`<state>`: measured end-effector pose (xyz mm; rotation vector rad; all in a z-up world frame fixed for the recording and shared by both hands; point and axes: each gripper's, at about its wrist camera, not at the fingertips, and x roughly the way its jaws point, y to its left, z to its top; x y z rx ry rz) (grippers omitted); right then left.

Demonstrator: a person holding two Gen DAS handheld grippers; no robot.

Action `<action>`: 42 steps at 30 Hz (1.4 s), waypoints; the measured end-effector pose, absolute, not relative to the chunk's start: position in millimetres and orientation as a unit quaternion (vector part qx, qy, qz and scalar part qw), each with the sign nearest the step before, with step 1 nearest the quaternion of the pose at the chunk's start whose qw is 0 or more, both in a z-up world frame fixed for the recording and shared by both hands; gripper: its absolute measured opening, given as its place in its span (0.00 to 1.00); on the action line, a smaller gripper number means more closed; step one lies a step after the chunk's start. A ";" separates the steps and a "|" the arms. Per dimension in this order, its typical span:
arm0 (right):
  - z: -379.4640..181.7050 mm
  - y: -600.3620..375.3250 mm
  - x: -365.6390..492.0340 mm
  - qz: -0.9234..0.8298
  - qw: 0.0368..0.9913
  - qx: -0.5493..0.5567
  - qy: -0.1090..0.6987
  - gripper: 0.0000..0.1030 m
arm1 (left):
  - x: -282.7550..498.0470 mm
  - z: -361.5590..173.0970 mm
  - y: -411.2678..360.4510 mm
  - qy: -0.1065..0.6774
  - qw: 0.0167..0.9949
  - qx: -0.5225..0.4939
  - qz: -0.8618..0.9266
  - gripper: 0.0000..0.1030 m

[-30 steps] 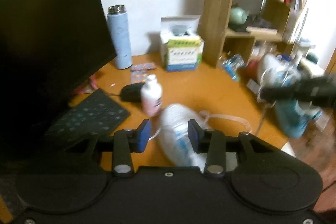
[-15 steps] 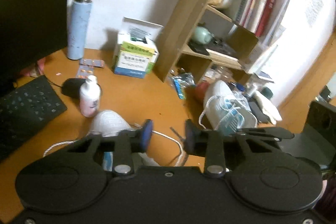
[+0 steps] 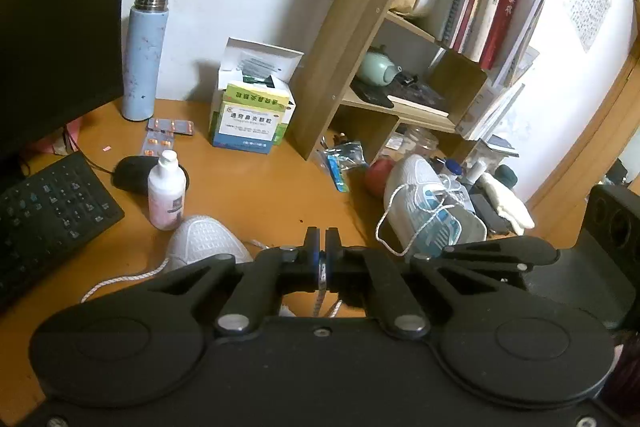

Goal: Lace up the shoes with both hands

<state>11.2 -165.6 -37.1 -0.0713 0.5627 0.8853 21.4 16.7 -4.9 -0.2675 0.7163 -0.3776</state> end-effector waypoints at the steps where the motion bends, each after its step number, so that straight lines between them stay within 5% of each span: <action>1: -37.3 -164.2 11.0 0.423 0.865 -0.038 0.268 0.27 | 21.6 -5.0 16.6 0.348 0.911 -0.129 -0.183 0.00; 7: -40.9 -152.2 14.3 0.427 0.860 -0.065 0.272 0.26 | 20.9 -5.8 15.7 0.349 0.909 -0.130 -0.187 0.00; 11: -42.9 -146.6 17.9 0.425 0.858 -0.079 0.277 0.12 | 21.3 -6.3 17.6 0.350 0.909 -0.131 -0.186 0.00; 21: -48.2 -139.9 25.4 0.432 0.847 -0.088 0.296 0.03 | 21.7 -6.1 21.9 0.355 0.908 -0.121 -0.186 0.00; 24: -52.7 -138.9 28.5 0.417 0.849 -0.104 0.307 0.03 | 16.9 -4.1 29.8 0.350 0.918 -0.100 -0.159 0.14; 30: -68.9 -135.8 45.1 0.399 0.842 -0.119 0.343 0.03 | 12.5 -31.4 33.7 0.403 0.907 -0.028 -0.114 0.18; 35: -75.9 -119.8 52.7 0.403 0.835 -0.124 0.354 0.03 | 8.7 -55.0 20.5 0.421 0.900 0.010 -0.112 0.30; 39: -76.4 -103.1 59.3 0.407 0.830 -0.115 0.364 0.03 | 11.4 -63.5 12.3 0.414 0.902 0.027 -0.118 0.30; 41: -77.6 -95.9 60.7 0.408 0.828 -0.121 0.366 0.03 | 12.6 -68.5 12.3 0.415 0.901 0.041 -0.120 0.22; 42: -79.7 -91.2 61.7 0.407 0.825 -0.128 0.370 0.03 | 13.6 -70.6 13.8 0.417 0.901 0.043 -0.112 0.10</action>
